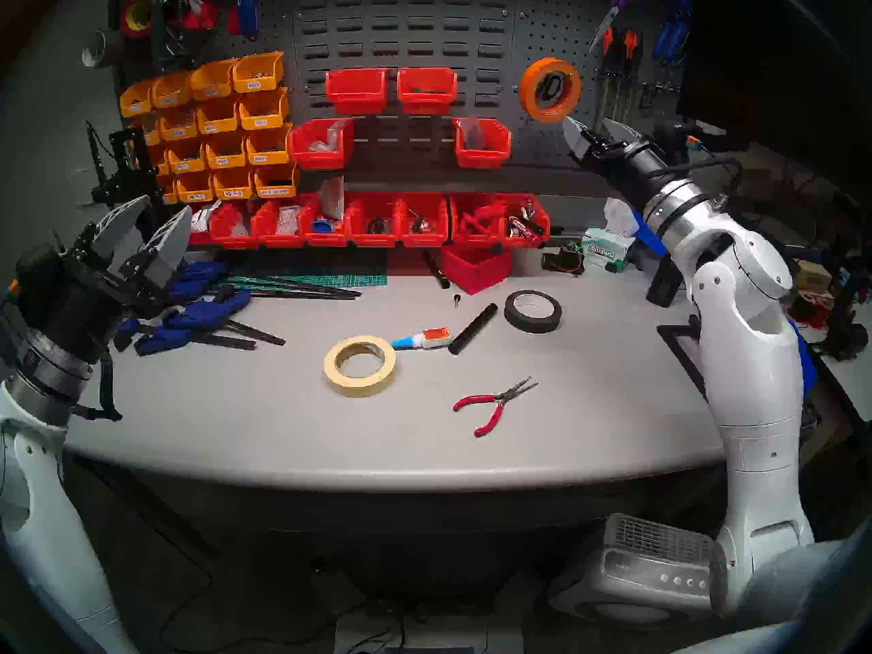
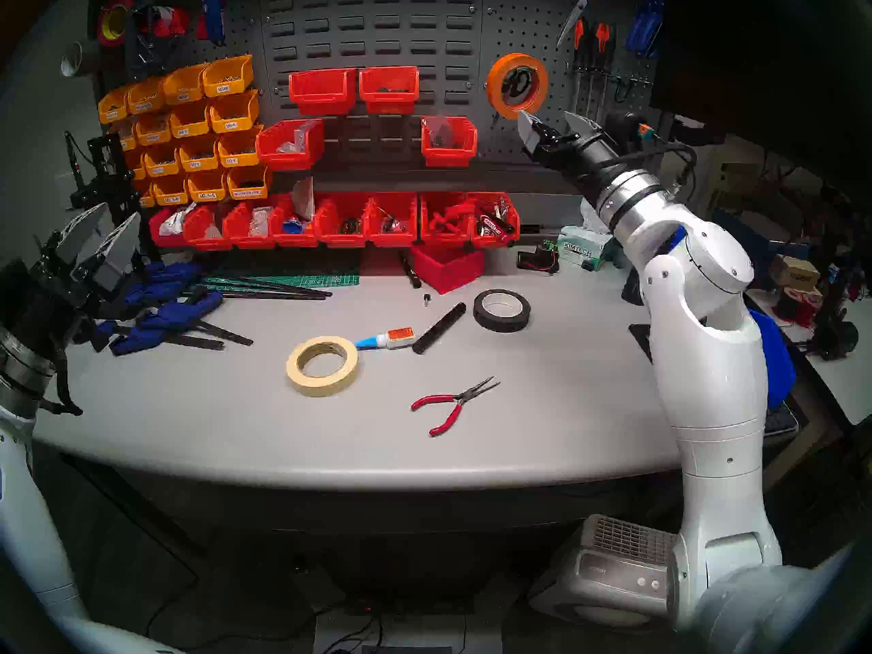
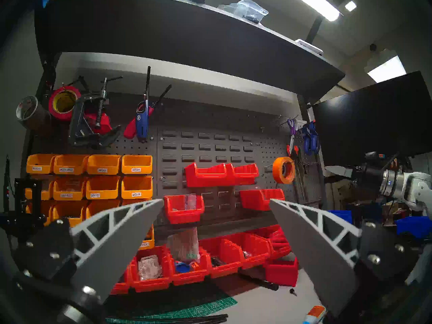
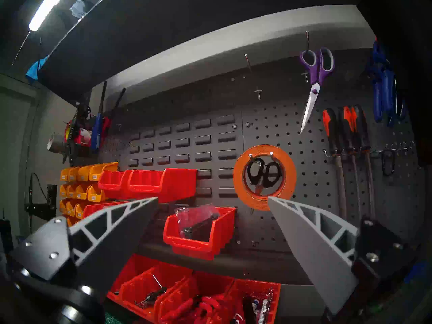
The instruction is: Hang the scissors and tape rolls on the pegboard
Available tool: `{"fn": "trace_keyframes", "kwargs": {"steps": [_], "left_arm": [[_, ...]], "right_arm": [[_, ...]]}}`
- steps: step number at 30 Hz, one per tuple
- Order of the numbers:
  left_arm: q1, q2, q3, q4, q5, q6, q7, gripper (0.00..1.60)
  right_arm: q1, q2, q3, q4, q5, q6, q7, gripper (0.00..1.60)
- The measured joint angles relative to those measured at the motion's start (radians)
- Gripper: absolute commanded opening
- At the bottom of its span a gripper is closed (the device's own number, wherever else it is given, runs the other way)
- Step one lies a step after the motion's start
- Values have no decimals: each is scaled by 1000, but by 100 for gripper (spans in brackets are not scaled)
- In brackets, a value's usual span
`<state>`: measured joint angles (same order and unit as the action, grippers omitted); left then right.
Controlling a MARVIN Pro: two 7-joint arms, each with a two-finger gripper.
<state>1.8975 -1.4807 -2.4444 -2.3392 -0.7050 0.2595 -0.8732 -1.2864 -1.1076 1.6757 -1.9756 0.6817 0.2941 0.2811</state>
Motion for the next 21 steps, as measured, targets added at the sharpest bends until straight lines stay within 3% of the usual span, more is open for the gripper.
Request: {"fn": "trace_keyframes", "kwargs": {"steps": [12, 21], "left_arm": [[0, 0, 0, -1, 0, 0, 0, 160], [0, 0, 0, -1, 0, 0, 0, 160]], "right_arm": [[-146, 0, 91, -134, 42, 18, 12, 160], [-261, -22, 168, -251, 72, 82, -20, 160]]}}
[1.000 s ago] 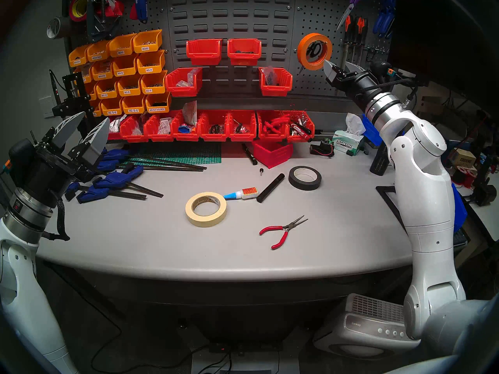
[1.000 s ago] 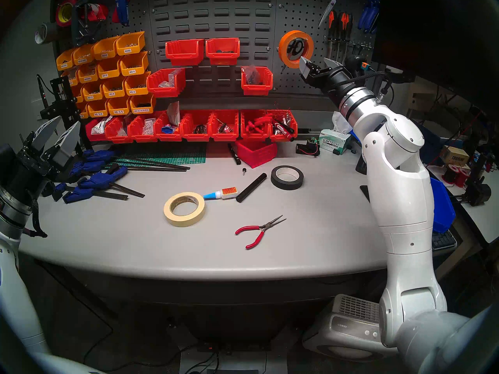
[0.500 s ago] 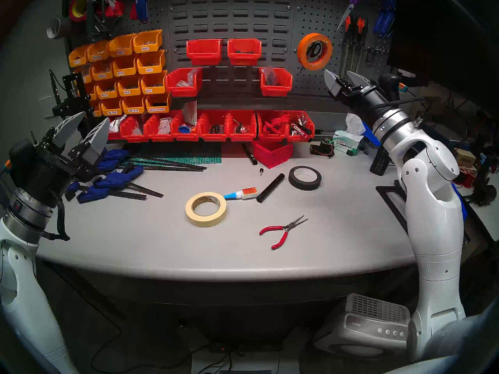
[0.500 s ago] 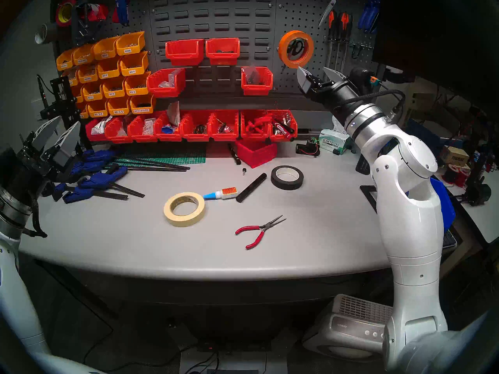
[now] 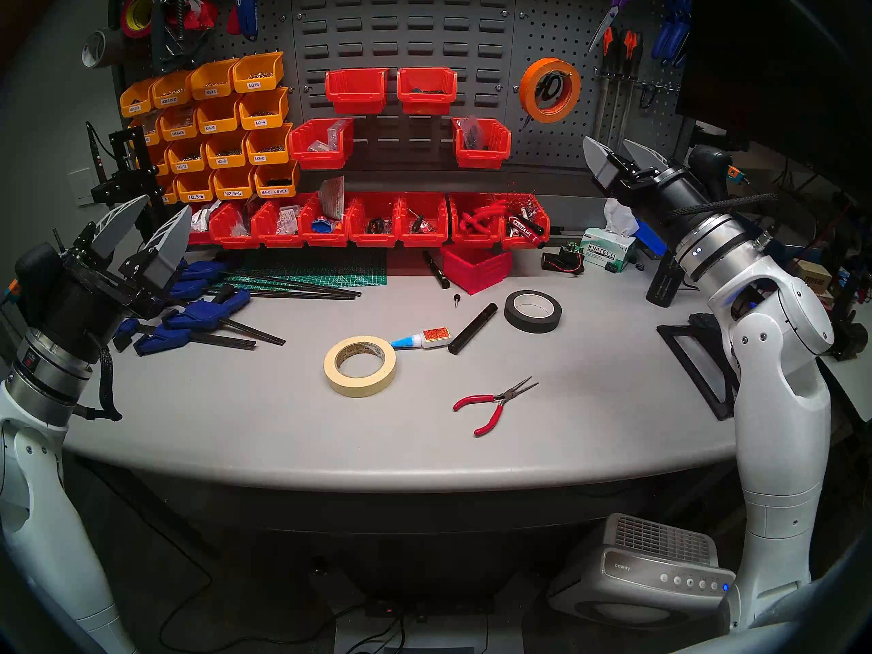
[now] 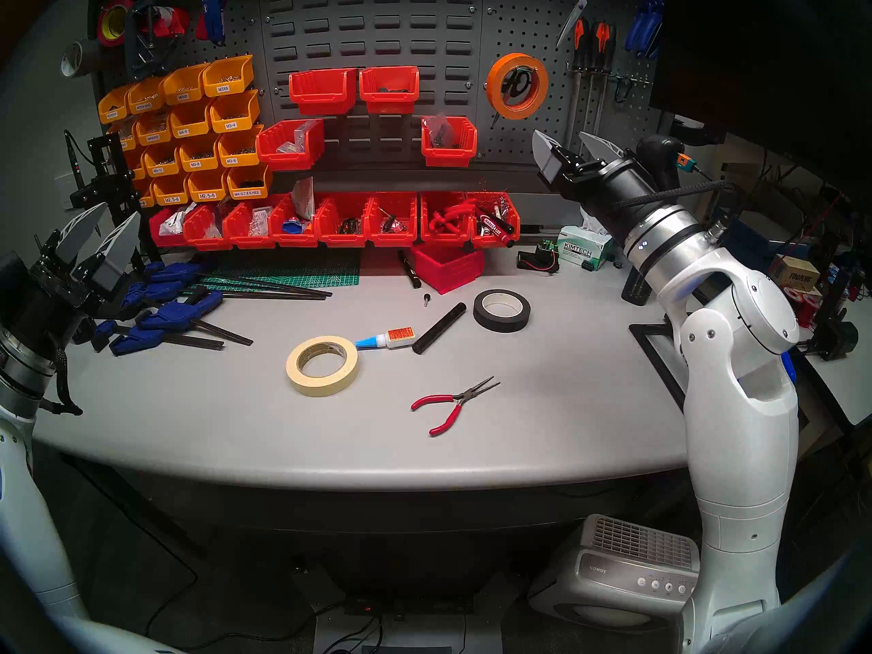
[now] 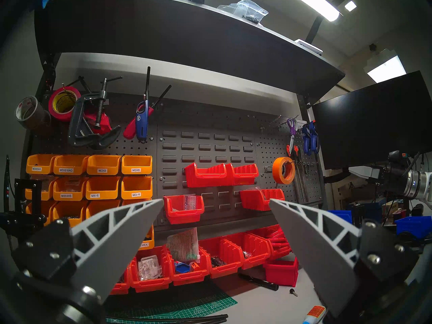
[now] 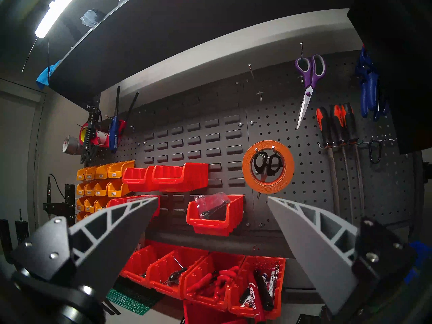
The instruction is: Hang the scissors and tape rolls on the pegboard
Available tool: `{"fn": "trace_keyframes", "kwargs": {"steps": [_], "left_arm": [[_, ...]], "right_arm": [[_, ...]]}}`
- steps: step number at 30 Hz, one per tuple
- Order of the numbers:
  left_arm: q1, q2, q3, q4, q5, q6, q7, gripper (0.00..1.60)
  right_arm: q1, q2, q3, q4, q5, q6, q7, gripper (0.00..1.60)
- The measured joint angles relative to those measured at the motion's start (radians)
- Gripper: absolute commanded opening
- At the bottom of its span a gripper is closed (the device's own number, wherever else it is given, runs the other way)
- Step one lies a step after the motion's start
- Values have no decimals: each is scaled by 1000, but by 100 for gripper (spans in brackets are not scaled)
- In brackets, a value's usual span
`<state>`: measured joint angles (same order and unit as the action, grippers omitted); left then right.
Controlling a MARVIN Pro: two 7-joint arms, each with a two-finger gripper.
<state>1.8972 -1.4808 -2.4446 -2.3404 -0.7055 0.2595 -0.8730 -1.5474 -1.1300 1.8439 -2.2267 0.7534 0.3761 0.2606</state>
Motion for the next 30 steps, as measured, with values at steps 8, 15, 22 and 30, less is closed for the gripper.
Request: {"fn": "trace_keyframes", "kwargs": {"steps": [8, 15, 22, 30], "left_arm": [[0, 0, 0, -1, 0, 0, 0, 160], [0, 0, 0, -1, 0, 0, 1, 160], [0, -1, 0, -2, -1, 0, 1, 160], [0, -1, 0, -2, -1, 0, 1, 160]], "right_arm": [[-78, -29, 49, -96, 17, 71, -55, 160], [-123, -54, 75, -166, 28, 133, -115, 160], [-144, -72, 83, -184, 37, 173, -154, 160], [-145, -76, 82, -188, 45, 200, -168, 160]]}}
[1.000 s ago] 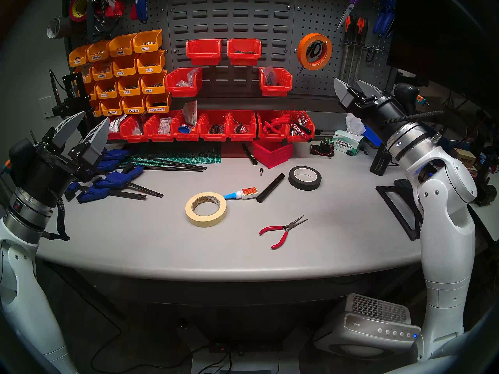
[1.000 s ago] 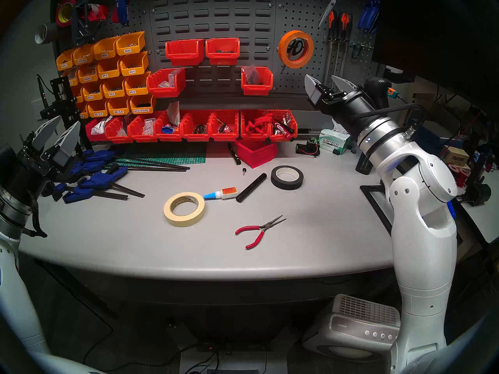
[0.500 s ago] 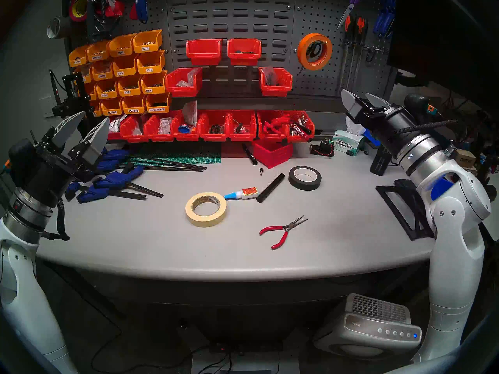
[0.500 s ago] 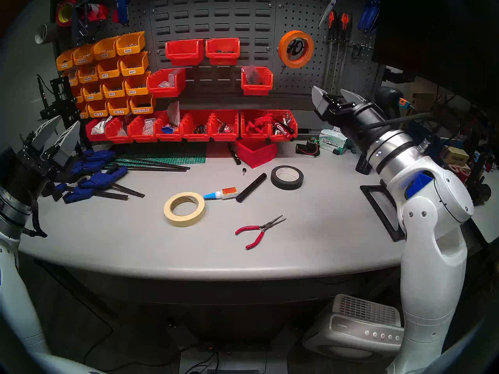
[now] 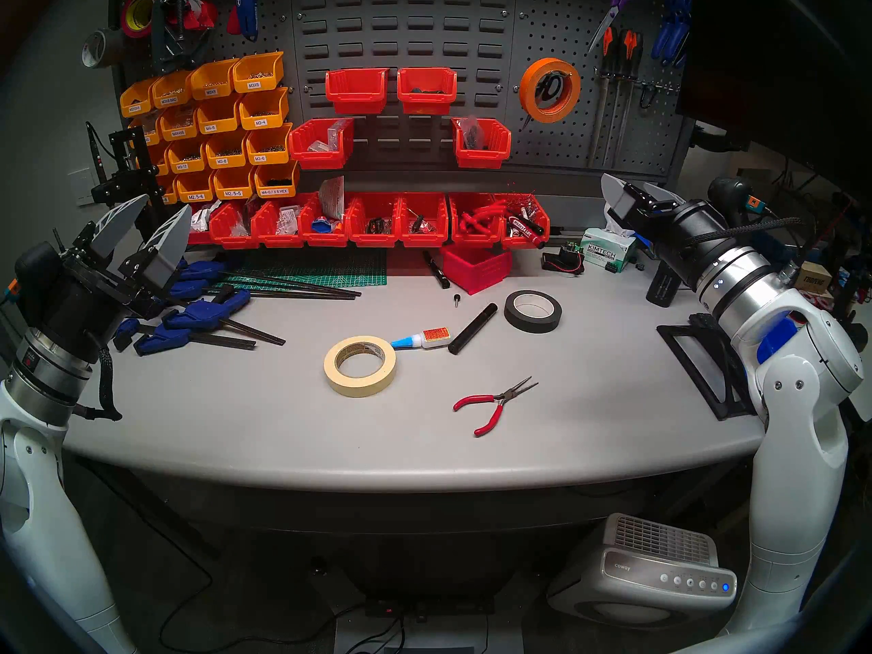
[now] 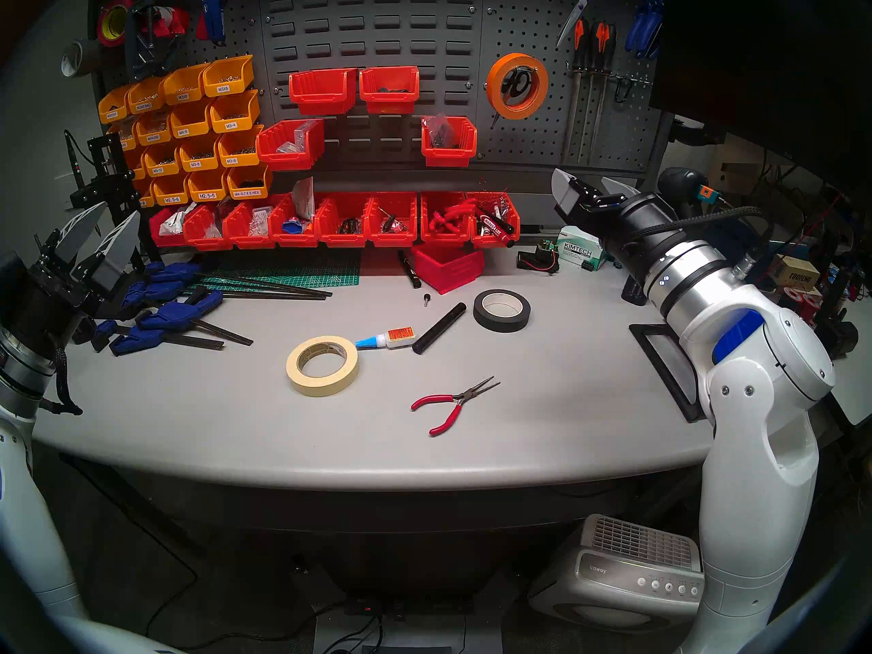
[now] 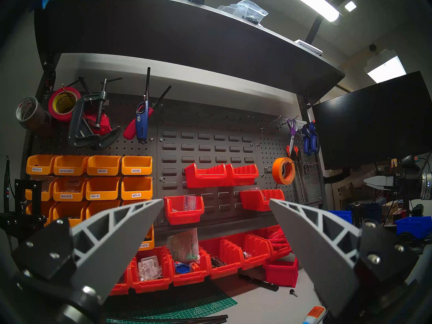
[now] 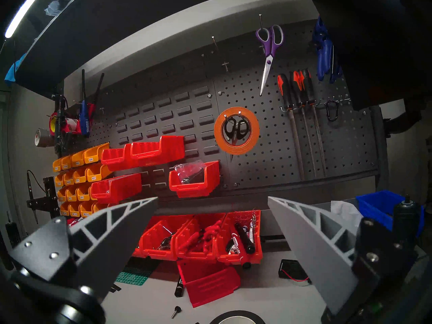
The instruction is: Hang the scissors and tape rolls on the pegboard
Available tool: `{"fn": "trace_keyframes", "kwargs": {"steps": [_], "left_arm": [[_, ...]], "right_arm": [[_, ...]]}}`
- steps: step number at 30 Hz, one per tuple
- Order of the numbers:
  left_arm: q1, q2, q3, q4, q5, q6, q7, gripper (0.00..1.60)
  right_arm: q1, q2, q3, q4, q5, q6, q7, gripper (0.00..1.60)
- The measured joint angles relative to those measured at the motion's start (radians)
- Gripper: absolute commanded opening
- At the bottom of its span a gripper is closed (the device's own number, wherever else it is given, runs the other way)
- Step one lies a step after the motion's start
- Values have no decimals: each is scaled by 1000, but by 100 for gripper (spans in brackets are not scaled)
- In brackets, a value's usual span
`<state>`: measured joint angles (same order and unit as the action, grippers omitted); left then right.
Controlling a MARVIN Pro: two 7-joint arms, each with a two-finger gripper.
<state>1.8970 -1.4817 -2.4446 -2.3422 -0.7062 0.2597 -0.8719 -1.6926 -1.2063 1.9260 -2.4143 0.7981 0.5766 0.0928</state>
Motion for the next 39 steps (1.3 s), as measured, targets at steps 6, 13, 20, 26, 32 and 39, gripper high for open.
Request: {"fn": "trace_keyframes", "kwargs": {"steps": [6, 13, 20, 26, 32, 39], "left_arm": [[0, 0, 0, 0, 0, 0, 0, 160], [0, 0, 0, 0, 0, 0, 0, 160], [0, 0, 0, 0, 0, 0, 0, 160], [0, 0, 0, 0, 0, 0, 0, 160], [0, 0, 0, -1, 0, 0, 0, 160], [0, -1, 0, -1, 0, 0, 0, 160]], "right_arm": [[0, 19, -60, -1, 2, 28, 21, 160], [1, 42, -155, -2, -20, 62, 33, 160], [11, 65, -259, -2, -57, 111, 25, 160], [34, 79, -341, -2, -73, 156, 14, 160], [71, 89, -406, 10, -77, 204, 16, 160], [119, 96, -463, 56, -59, 262, 38, 160]]}}
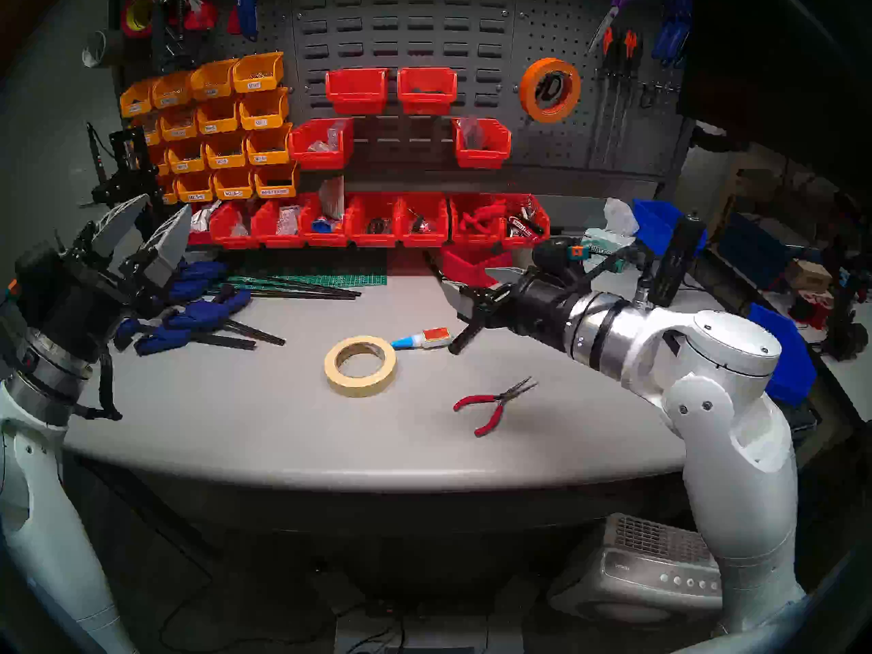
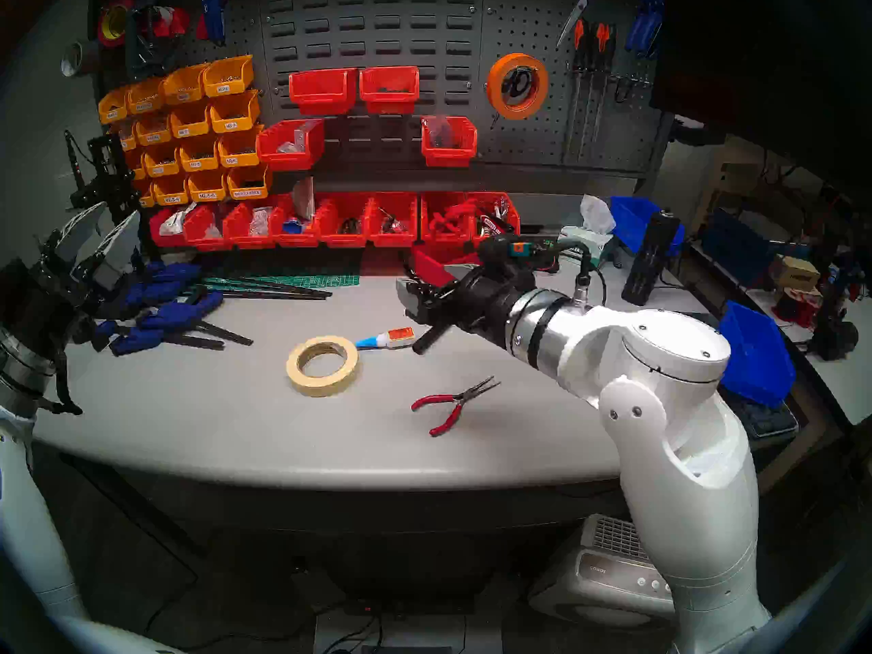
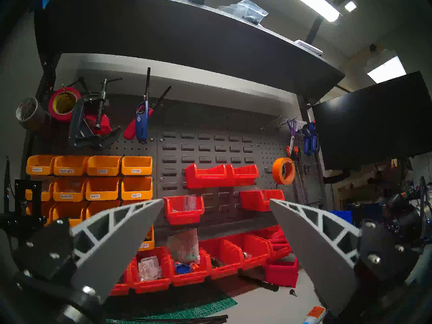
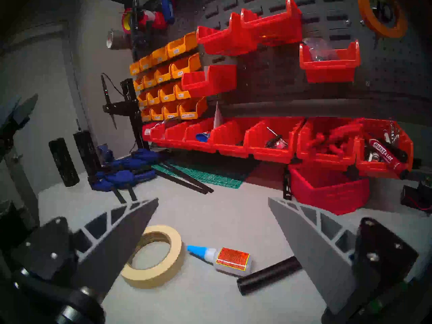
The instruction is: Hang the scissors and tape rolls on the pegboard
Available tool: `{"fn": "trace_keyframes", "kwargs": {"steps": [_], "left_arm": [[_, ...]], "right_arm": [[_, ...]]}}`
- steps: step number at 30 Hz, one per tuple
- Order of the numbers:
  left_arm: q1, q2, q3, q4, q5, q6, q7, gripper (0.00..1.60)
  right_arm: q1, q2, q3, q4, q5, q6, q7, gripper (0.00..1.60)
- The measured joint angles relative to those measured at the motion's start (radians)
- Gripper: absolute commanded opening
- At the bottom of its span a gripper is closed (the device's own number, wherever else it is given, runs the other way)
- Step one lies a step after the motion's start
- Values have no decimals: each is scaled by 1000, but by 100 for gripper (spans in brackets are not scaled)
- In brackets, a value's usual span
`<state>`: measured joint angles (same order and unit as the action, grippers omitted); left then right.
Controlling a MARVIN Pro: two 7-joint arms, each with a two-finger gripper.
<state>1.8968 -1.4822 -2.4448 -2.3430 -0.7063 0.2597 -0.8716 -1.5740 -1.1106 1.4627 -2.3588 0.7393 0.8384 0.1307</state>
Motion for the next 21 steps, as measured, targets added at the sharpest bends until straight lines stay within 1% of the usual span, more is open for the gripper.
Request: {"fn": "trace_keyframes", "kwargs": {"steps": [3, 5, 9, 10, 11, 18, 21], "left_arm": [[0, 0, 0, 0, 0, 0, 0, 160], [0, 0, 0, 0, 0, 0, 0, 160], [0, 0, 0, 0, 0, 0, 0, 160], [0, 0, 0, 0, 0, 0, 0, 160], [0, 0, 0, 0, 0, 0, 0, 160], [0, 0, 0, 0, 0, 0, 0, 160], [0, 0, 0, 0, 0, 0, 0, 160]], "right_arm": [[24, 5, -30, 33, 3, 22, 10, 160], [45, 8, -62, 57, 3, 35, 18, 160], [73, 8, -109, 80, -5, 51, 25, 160], [82, 8, -126, 85, -9, 58, 28, 160], [99, 6, -156, 91, -16, 69, 33, 160], [137, 3, -219, 105, -26, 105, 54, 160], [147, 3, -234, 109, -27, 121, 61, 160]]}}
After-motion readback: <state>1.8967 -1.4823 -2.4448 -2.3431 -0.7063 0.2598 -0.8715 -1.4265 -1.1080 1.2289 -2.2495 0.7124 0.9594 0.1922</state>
